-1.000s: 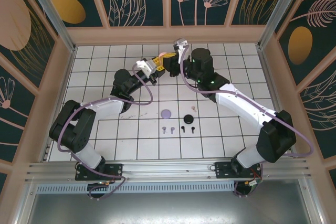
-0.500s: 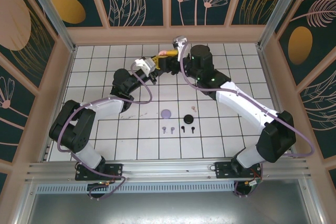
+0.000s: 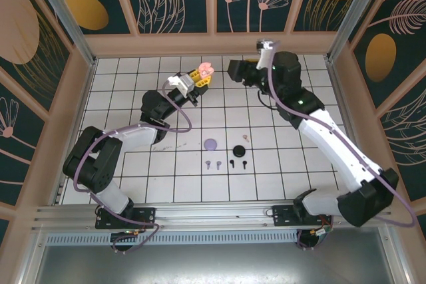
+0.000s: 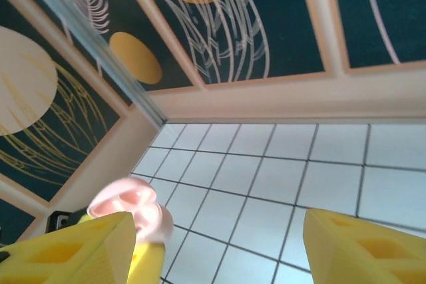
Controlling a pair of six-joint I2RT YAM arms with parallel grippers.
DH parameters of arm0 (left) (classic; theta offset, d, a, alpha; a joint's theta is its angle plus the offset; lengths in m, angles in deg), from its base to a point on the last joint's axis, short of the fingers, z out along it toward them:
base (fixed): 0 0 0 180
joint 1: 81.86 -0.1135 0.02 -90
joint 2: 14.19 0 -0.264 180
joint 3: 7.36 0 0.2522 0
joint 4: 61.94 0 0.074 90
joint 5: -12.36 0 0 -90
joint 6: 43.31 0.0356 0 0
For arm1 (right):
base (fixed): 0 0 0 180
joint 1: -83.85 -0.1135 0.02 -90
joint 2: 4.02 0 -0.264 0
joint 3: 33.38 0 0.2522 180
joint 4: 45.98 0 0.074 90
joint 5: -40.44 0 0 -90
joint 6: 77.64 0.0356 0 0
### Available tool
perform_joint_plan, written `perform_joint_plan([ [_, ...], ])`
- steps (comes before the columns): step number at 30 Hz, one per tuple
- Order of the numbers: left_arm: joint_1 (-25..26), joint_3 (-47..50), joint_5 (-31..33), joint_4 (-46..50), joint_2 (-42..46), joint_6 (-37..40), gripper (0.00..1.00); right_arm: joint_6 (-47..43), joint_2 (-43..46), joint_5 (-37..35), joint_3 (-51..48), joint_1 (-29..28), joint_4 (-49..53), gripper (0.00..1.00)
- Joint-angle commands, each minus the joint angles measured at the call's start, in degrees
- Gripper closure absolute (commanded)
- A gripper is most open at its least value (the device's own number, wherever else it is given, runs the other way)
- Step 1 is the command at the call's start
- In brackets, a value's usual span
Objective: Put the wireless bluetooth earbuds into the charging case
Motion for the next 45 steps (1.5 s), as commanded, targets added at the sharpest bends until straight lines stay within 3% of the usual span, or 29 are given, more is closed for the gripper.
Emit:
perform_joint_plan([
  [1,0.27,1.34,0.77,-3.65,0.01,-1.10,1.00,5.57,0.92,-3.92,-4.59,2.07,9.81,0.32],
  [7,0.27,3.87,0.81,-4.00,1.56,-0.97,1.00,9.00,-2.88,-6.81,-12.49,1.96,17.98,0.36],
  [14,0.27,5.64,0.17,-2.78,3.88,-0.16,1.00,8.93,-11.12,-11.03,-17.87,-2.14,18.70,0.41],
  [32,0.27,5.73,-0.34,-3.26,4.89,-0.92,1.00,0.35,-24.29,-11.20,-16.20,-3.61,20.10,0.54],
  [45,0.27,5.43,-0.31,-2.73,4.56,-1.07,1.00,-1.21,-28.14,-10.94,-14.02,-2.06,18.79,0.64],
])
